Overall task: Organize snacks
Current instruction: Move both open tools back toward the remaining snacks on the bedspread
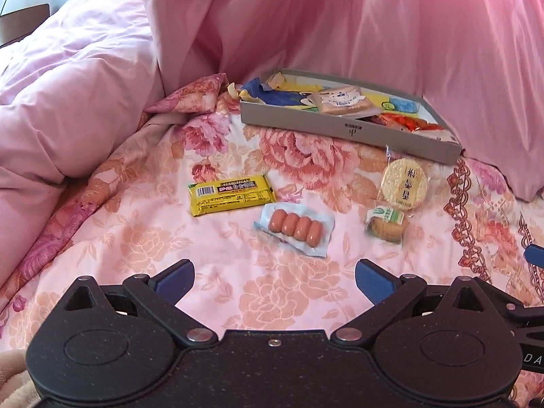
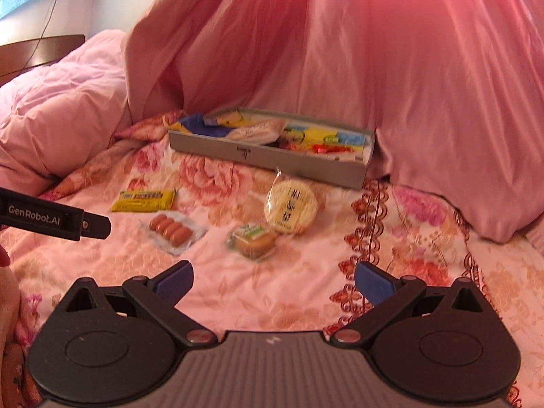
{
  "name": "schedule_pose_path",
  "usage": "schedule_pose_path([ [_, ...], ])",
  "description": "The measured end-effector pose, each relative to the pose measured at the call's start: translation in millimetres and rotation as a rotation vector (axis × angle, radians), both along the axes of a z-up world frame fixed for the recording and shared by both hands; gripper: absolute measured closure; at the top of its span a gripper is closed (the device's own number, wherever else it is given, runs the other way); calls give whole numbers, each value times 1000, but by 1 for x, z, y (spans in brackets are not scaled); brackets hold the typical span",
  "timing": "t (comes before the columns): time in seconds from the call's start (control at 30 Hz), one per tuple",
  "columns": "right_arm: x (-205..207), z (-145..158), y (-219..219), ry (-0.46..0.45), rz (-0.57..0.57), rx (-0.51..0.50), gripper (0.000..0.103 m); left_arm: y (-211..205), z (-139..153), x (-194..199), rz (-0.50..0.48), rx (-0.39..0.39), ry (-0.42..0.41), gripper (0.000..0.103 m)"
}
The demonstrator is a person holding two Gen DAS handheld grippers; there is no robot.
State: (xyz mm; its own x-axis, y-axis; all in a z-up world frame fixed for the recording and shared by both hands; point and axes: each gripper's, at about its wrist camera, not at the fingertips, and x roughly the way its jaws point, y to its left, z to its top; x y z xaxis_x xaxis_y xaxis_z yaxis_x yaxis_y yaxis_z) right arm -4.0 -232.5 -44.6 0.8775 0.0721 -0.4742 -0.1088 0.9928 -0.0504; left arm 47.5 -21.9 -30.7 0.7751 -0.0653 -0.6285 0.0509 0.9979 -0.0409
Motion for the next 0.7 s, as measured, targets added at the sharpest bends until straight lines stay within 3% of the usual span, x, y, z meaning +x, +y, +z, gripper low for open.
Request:
schedule_pose_path([
  [0.4, 14, -4, -1, 56, 0, 18, 0, 4, -11, 17, 33, -19, 14, 2],
  [0.7, 43, -11, 5, 74, 94, -31, 0, 5, -29, 42, 47, -3, 57, 2],
])
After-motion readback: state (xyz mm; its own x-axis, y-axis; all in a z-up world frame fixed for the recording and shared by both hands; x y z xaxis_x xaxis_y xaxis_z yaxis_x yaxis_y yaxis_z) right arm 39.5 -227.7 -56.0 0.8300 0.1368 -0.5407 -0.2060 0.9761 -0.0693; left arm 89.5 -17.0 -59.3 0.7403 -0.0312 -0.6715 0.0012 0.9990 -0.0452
